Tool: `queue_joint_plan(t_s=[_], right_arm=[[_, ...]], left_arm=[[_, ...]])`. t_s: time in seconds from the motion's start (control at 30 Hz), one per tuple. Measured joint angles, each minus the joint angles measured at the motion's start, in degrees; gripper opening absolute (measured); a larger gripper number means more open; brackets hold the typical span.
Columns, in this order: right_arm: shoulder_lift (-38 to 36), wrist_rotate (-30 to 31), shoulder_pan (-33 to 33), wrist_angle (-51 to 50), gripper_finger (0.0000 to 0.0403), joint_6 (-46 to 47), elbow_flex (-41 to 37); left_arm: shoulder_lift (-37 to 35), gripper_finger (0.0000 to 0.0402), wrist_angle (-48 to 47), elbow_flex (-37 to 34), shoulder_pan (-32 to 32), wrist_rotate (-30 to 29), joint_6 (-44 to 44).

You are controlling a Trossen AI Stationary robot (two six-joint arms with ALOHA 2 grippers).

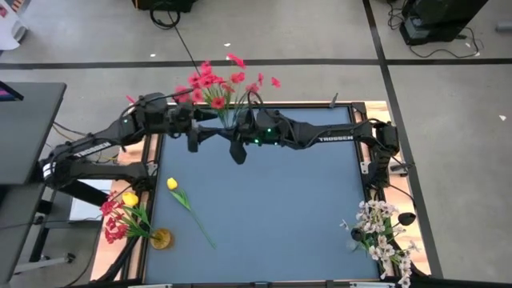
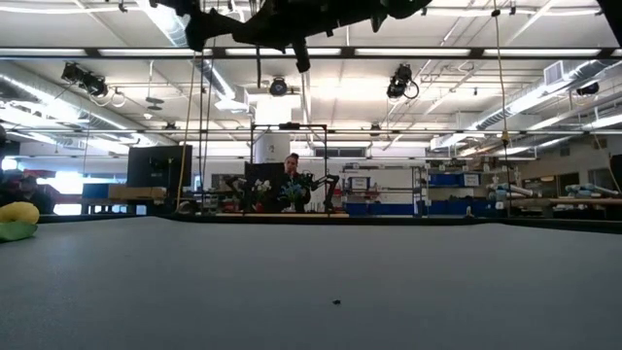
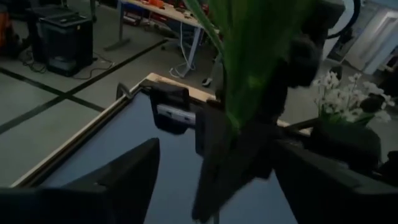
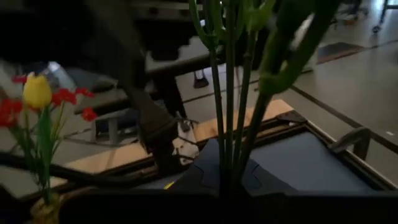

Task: Sort flowers into vase by color
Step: Put the red flowers into the yellow vase

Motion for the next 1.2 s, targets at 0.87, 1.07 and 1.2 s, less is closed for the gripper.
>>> queue_joint_plan(t_s=[0.87, 1.07, 1.2], right_arm=[[0.1, -5.6, -1.3, -1.8, 0.0005, -7.9, 0.0], [0.1, -6.4, -2.0, -2.1, 0.0005, -7.9, 0.0], [0.1, -7.2, -2.0, -2.7, 0.0005, -8.5, 0.0]], left_arm=[[8.0, 0.0175, 12.3, 0.0, 2.7, 5.8, -5.0], [8.0, 0.0155, 12.7, 0.0, 2.9, 6.6, -3.0], [8.0, 0.0152, 12.7, 0.0, 3.0, 6.6, -2.2]])
